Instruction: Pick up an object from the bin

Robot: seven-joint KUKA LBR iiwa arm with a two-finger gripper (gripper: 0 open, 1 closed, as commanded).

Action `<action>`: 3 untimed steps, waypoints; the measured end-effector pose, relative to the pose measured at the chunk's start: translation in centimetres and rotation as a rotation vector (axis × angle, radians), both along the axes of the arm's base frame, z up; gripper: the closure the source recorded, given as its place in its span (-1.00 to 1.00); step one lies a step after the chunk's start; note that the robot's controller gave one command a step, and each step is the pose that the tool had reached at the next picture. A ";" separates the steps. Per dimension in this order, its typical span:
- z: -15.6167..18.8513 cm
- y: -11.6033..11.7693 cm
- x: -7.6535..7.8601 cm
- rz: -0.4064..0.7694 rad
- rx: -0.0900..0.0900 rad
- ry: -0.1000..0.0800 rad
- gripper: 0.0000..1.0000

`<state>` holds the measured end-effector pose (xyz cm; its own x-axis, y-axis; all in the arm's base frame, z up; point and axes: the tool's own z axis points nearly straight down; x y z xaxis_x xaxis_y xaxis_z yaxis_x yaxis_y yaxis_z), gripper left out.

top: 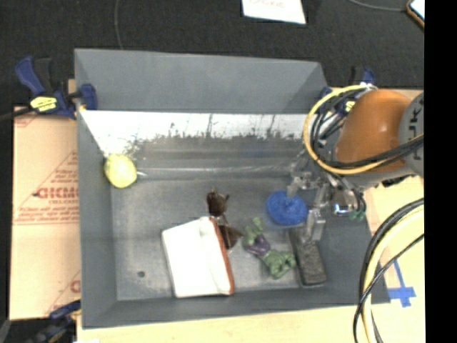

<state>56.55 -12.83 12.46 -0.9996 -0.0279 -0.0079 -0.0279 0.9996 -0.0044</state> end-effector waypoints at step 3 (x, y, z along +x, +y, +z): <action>-4.6 3.8 8.0 0.096 0.001 -0.007 1.00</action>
Offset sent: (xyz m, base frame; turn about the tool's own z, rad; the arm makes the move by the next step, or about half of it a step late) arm 0.0756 0.0395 -0.0530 -0.0983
